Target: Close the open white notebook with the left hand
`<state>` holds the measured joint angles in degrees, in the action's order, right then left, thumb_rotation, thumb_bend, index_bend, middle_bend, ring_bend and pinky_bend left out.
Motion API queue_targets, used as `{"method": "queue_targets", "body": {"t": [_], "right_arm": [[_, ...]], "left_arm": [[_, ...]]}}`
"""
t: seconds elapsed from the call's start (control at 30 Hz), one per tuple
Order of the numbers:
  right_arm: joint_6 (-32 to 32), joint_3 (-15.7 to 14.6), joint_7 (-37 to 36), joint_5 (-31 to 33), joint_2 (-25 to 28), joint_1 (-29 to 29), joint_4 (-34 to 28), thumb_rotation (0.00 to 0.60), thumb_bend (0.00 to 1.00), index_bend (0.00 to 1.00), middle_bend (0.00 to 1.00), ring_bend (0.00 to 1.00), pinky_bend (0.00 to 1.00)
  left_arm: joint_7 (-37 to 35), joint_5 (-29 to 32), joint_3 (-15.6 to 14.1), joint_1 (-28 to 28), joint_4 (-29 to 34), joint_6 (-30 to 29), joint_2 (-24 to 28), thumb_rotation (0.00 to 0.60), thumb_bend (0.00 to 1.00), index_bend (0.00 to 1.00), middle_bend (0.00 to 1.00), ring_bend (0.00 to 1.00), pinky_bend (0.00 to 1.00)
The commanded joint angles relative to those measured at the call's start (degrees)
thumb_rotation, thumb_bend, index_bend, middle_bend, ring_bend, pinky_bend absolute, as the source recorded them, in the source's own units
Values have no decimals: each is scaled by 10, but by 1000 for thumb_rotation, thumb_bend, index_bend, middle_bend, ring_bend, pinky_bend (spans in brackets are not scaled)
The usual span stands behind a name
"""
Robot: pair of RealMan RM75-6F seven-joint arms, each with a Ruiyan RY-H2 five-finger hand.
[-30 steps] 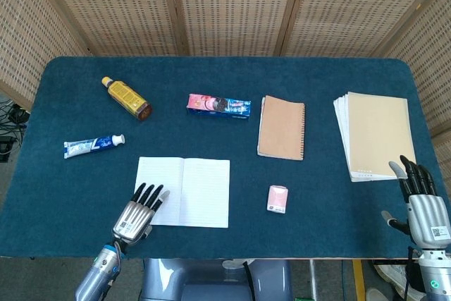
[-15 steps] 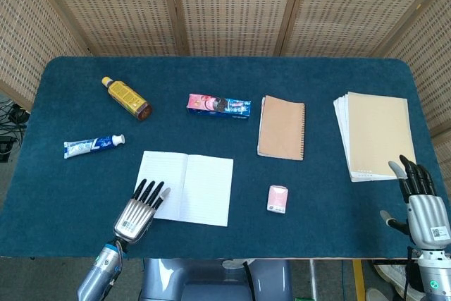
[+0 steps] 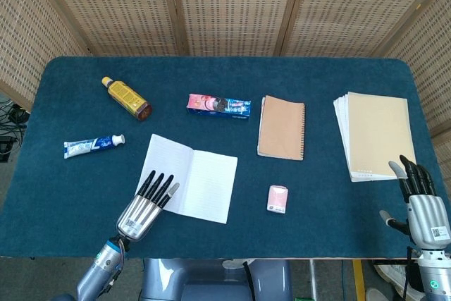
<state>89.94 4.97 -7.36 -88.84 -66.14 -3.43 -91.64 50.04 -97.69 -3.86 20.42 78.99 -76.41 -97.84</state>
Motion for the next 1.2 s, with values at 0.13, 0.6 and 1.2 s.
{"method": "queue_targets", "body": {"t": [0.13,0.6,1.2], "right_arm": [[5,1,-3,-1,1,1,-2,600,127,14,0,0,0],[4,2,-15,0,3,2,-5,600,128,19,0,0,0],[-3,-2,-23,-2,9,1,-7,600,127,23,0,0,0]], "left_arm": [[12,-54,10,27,-16,-21,5,600,505,0,0,0,0],[20,-112,20,63,-21,-10,4,600,425,0,0,0,0],[-70,-129,24,67,-68,-55,-34,600,212,0,0,0,0]]}}
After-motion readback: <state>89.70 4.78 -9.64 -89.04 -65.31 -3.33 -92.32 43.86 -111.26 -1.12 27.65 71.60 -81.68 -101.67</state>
